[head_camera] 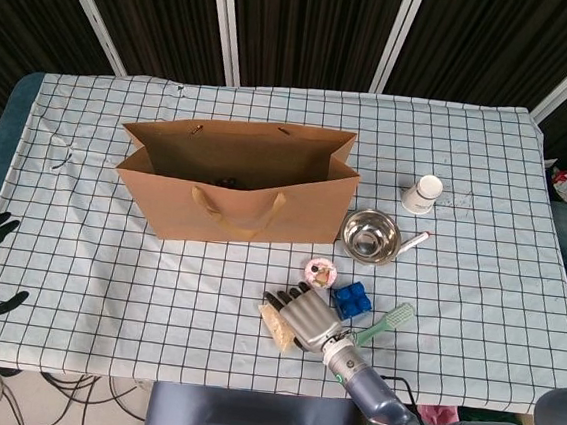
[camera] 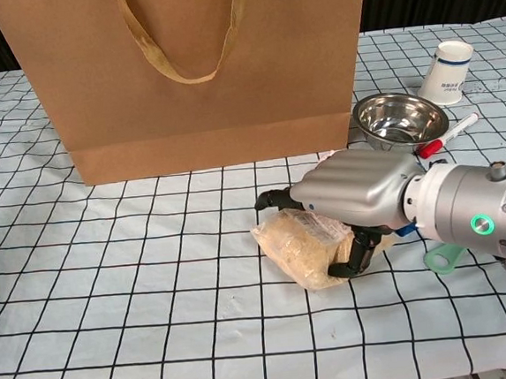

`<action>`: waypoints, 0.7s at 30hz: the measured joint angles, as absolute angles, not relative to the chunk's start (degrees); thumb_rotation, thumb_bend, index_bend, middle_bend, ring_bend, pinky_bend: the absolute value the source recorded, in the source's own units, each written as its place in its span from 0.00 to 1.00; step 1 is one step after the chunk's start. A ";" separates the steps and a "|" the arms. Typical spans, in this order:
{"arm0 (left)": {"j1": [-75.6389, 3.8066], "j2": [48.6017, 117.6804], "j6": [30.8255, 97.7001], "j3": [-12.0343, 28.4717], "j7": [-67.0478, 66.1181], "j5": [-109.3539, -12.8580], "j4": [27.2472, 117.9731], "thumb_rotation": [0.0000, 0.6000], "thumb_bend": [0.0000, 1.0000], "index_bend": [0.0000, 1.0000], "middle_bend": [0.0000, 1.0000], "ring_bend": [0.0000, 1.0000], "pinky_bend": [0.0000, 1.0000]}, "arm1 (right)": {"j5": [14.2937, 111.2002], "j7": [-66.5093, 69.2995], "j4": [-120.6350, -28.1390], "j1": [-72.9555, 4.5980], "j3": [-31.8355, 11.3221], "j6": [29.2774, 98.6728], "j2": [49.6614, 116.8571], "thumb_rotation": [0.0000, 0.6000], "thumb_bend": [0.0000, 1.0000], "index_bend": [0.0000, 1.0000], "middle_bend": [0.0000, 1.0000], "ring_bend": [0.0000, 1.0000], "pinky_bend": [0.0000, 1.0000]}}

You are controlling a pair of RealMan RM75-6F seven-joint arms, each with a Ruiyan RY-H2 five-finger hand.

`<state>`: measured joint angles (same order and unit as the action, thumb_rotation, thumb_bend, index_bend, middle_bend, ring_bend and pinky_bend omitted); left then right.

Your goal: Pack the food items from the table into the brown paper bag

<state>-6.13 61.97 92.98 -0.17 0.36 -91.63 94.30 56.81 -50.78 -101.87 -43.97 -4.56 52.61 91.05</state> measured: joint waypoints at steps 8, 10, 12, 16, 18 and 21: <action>-5.91 61.83 92.53 0.04 0.39 -91.68 94.62 1.00 0.04 0.12 0.06 0.00 0.01 | 57.95 -49.39 -100.77 -44.41 -3.62 53.52 91.87 1.00 0.40 0.25 0.33 0.39 0.28; -5.88 61.80 92.38 0.06 0.38 -91.70 94.70 1.00 0.04 0.12 0.06 0.00 0.01 | 58.50 -48.99 -100.27 -44.48 -3.43 53.90 92.17 1.00 0.44 0.30 0.36 0.42 0.32; -5.85 61.73 92.24 0.09 0.38 -91.80 94.79 1.00 0.04 0.13 0.06 0.00 0.01 | 59.01 -48.29 -99.97 -44.45 -3.34 54.31 92.32 1.00 0.49 0.36 0.39 0.45 0.35; -5.78 61.62 92.07 0.13 0.41 -91.82 94.88 1.00 0.04 0.14 0.06 0.00 0.01 | 60.36 -46.49 -100.10 -44.15 -3.59 55.43 92.21 1.00 0.52 0.40 0.42 0.48 0.38; -5.74 61.54 91.89 0.17 0.43 -91.74 94.97 1.00 0.04 0.14 0.06 0.00 0.01 | 61.04 -44.95 -100.67 -43.82 -3.92 56.06 91.79 1.00 0.53 0.41 0.43 0.49 0.38; -5.69 61.48 91.74 0.23 0.33 -91.74 95.11 1.00 0.05 0.14 0.06 0.00 0.01 | 62.07 -42.28 -101.89 -43.30 -4.28 56.65 90.51 1.00 0.53 0.41 0.43 0.49 0.39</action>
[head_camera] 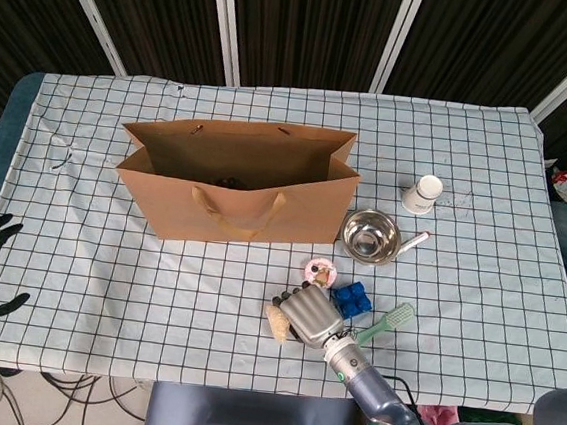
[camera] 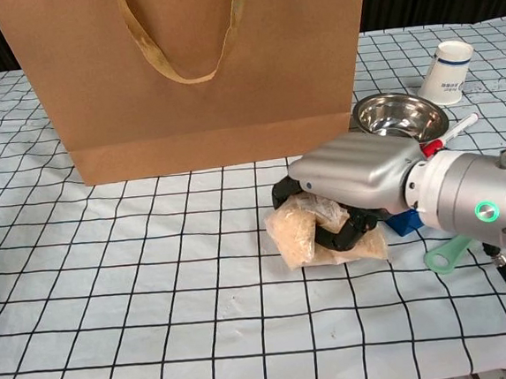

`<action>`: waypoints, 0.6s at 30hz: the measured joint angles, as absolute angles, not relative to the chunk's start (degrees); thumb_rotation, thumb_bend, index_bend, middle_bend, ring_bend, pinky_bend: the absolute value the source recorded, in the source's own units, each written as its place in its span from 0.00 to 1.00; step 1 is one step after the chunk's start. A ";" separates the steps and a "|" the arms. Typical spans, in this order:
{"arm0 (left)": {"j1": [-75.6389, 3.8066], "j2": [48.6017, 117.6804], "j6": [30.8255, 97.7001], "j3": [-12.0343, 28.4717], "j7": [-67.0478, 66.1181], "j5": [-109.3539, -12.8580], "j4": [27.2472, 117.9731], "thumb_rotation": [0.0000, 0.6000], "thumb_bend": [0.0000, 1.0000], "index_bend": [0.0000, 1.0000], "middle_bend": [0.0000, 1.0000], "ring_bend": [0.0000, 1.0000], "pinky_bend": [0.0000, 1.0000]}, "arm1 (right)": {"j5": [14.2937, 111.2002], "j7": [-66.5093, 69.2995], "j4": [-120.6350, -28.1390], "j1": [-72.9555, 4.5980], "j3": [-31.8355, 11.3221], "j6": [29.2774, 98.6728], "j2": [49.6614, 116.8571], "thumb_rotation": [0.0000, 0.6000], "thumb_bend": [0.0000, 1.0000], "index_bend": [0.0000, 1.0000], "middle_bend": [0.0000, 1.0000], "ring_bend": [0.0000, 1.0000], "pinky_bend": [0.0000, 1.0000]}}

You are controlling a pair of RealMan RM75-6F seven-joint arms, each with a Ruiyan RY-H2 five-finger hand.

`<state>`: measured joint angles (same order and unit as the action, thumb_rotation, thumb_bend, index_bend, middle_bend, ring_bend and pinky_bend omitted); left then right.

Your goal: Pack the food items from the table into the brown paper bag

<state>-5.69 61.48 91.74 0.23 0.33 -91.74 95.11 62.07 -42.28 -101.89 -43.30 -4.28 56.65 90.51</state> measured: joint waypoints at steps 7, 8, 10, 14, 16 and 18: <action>-5.37 61.28 91.70 0.44 0.27 -91.81 95.39 1.00 0.05 0.14 0.06 0.00 0.01 | 66.21 -37.35 -107.53 -41.21 -5.52 60.78 85.02 1.00 0.53 0.41 0.43 0.49 0.39; -5.34 61.23 91.62 0.46 0.30 -91.82 95.41 1.00 0.05 0.14 0.06 0.00 0.01 | 66.80 -36.80 -108.72 -40.82 -5.75 61.48 83.82 1.00 0.53 0.41 0.42 0.49 0.39; -5.30 61.14 91.53 0.46 0.41 -91.90 95.43 1.00 0.05 0.14 0.06 0.00 0.01 | 68.17 -35.59 -111.63 -39.84 -6.37 63.43 80.53 1.00 0.52 0.41 0.42 0.48 0.39; -5.30 61.08 91.14 0.53 0.44 -91.86 95.45 1.00 0.04 0.14 0.06 0.00 0.01 | 70.54 -33.33 -117.17 -37.80 -7.83 67.22 73.98 1.00 0.52 0.41 0.42 0.48 0.39; -5.31 61.08 90.93 0.55 0.32 -91.82 95.53 1.00 0.05 0.14 0.06 0.00 0.01 | 71.75 -31.93 -119.88 -36.68 -8.78 69.05 70.40 1.00 0.51 0.41 0.42 0.48 0.39; -5.30 61.05 90.79 0.55 0.19 -91.84 95.63 1.00 0.05 0.14 0.06 0.00 0.01 | 72.74 -30.23 -122.16 -35.69 -9.93 70.56 67.01 1.00 0.51 0.41 0.42 0.47 0.39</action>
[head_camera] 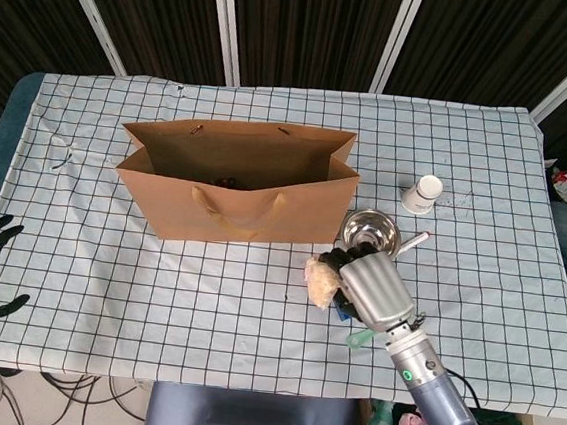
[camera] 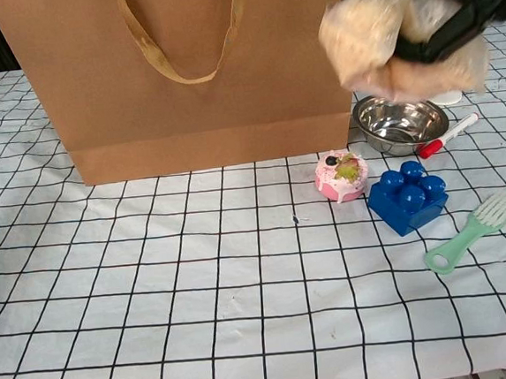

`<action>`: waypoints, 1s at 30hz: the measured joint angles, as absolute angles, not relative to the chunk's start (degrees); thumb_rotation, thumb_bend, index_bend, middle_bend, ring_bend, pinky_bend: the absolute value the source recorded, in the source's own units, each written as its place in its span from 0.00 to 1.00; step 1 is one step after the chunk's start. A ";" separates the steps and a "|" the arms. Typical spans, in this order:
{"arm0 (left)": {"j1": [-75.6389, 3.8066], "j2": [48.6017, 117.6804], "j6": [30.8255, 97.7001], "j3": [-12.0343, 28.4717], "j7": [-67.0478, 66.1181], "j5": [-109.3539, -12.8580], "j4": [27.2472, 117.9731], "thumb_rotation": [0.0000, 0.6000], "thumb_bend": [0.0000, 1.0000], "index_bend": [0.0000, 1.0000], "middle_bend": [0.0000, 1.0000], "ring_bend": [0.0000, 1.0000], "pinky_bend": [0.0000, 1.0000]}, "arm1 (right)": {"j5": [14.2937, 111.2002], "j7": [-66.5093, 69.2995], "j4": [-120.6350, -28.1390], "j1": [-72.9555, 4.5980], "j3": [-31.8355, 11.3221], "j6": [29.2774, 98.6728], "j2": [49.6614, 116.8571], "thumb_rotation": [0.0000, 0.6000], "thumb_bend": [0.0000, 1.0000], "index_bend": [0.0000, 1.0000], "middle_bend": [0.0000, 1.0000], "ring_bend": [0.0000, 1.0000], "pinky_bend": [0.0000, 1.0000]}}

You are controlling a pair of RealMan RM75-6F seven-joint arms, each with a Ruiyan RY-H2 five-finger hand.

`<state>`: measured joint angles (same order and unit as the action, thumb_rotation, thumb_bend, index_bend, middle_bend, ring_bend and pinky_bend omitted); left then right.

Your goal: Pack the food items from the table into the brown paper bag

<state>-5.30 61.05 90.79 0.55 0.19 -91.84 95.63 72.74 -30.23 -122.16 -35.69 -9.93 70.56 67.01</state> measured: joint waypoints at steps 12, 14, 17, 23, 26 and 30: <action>-5.00 60.89 90.72 0.63 0.01 -92.06 96.00 1.00 0.05 0.14 0.06 0.00 0.01 | 66.93 -24.24 -123.45 -37.96 -19.69 69.64 57.06 1.00 0.50 0.41 0.41 0.45 0.39; -4.98 60.80 90.65 0.77 0.27 -91.82 95.96 1.00 0.05 0.14 0.06 0.00 0.01 | 64.39 -24.22 -122.70 -39.91 -21.70 68.01 56.32 1.00 0.50 0.41 0.41 0.45 0.39; -5.04 60.73 90.25 1.03 0.52 -91.17 95.86 1.00 0.05 0.14 0.06 0.00 0.01 | 58.50 -24.77 -121.04 -44.14 -24.55 64.21 55.25 1.00 0.50 0.41 0.41 0.45 0.39; -5.34 60.60 89.20 1.54 0.98 -90.02 95.73 1.00 0.05 0.14 0.06 0.00 0.01 | 46.75 -27.08 -117.01 -54.14 -29.36 58.45 54.35 1.00 0.50 0.41 0.42 0.45 0.39; -5.41 60.49 88.94 1.64 1.04 -89.82 95.73 1.00 0.05 0.14 0.06 0.00 0.01 | 43.42 -27.77 -115.24 -57.42 -30.81 57.24 54.76 1.00 0.50 0.41 0.42 0.45 0.39; -5.43 60.35 88.70 1.69 1.42 -89.66 95.68 1.00 0.05 0.14 0.06 0.00 0.01 | 40.54 -28.96 -112.73 -61.22 -31.27 56.34 56.23 1.00 0.50 0.41 0.42 0.45 0.39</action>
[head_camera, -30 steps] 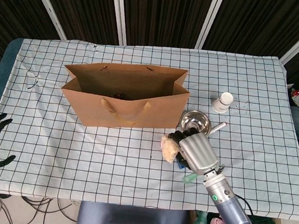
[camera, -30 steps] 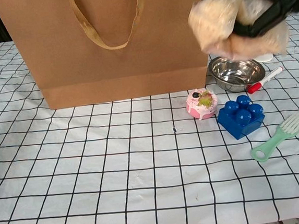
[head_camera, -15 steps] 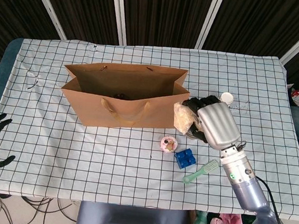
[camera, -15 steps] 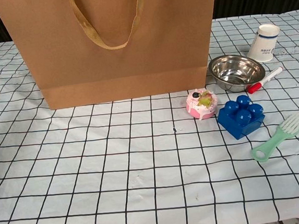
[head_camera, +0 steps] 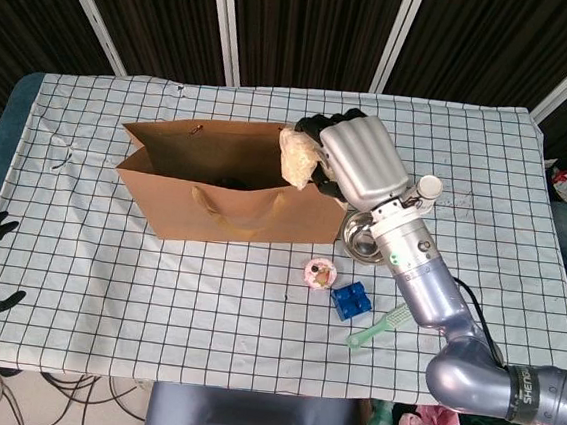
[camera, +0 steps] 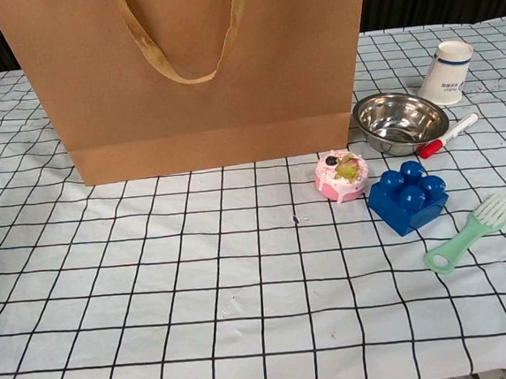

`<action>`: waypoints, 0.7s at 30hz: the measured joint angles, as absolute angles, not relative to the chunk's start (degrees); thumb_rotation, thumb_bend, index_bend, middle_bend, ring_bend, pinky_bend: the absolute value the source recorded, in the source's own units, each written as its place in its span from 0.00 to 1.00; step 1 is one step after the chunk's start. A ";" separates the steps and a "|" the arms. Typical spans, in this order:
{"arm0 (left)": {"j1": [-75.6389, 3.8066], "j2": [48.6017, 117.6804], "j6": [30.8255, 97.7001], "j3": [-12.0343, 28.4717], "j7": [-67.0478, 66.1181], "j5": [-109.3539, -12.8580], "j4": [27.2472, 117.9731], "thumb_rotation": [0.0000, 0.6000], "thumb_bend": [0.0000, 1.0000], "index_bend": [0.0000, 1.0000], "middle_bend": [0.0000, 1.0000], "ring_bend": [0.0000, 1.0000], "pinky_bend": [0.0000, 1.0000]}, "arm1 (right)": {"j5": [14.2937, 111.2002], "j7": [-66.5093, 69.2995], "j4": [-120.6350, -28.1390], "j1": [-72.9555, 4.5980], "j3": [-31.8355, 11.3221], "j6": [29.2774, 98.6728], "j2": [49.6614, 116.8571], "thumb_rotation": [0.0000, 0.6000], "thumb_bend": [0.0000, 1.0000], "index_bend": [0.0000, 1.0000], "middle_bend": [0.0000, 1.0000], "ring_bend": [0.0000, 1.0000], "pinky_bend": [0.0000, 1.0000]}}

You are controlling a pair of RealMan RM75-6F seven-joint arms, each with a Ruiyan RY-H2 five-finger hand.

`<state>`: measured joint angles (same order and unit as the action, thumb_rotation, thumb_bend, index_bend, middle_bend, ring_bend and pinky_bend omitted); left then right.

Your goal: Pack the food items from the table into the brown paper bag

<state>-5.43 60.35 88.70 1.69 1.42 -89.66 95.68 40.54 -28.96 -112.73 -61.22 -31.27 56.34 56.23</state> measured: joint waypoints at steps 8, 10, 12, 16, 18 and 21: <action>-5.70 60.38 87.60 2.10 1.50 -88.53 95.30 1.00 0.05 0.14 0.06 0.00 0.01 | 36.21 -32.06 -104.98 -69.91 -29.54 54.29 63.27 1.00 0.50 0.41 0.41 0.45 0.39; -5.82 60.40 87.21 1.98 1.39 -88.61 95.29 1.00 0.05 0.14 0.06 0.00 0.01 | 35.34 -33.06 -102.58 -72.18 -28.77 54.13 65.55 1.00 0.50 0.41 0.41 0.45 0.39; -5.96 60.34 86.79 1.86 1.64 -88.70 95.24 1.00 0.05 0.14 0.06 0.00 0.01 | 34.64 -33.46 -100.48 -73.82 -28.29 54.08 67.40 1.00 0.50 0.41 0.41 0.45 0.39; -6.19 60.31 86.05 1.84 1.91 -88.45 94.91 1.00 0.05 0.14 0.05 0.00 0.01 | 33.25 -33.77 -97.06 -76.04 -27.54 54.06 69.98 1.00 0.47 0.40 0.38 0.44 0.38; -6.34 60.30 85.56 1.79 1.95 -88.33 94.83 1.00 0.05 0.14 0.05 0.00 0.01 | 32.29 -33.94 -96.14 -76.75 -27.16 53.98 70.61 1.00 0.42 0.34 0.32 0.39 0.37; -6.62 60.27 84.90 1.68 1.97 -88.27 94.78 1.00 0.05 0.14 0.05 0.00 0.01 | 30.91 -34.60 -95.24 -77.74 -26.57 53.77 70.96 1.00 0.36 0.24 0.22 0.30 0.33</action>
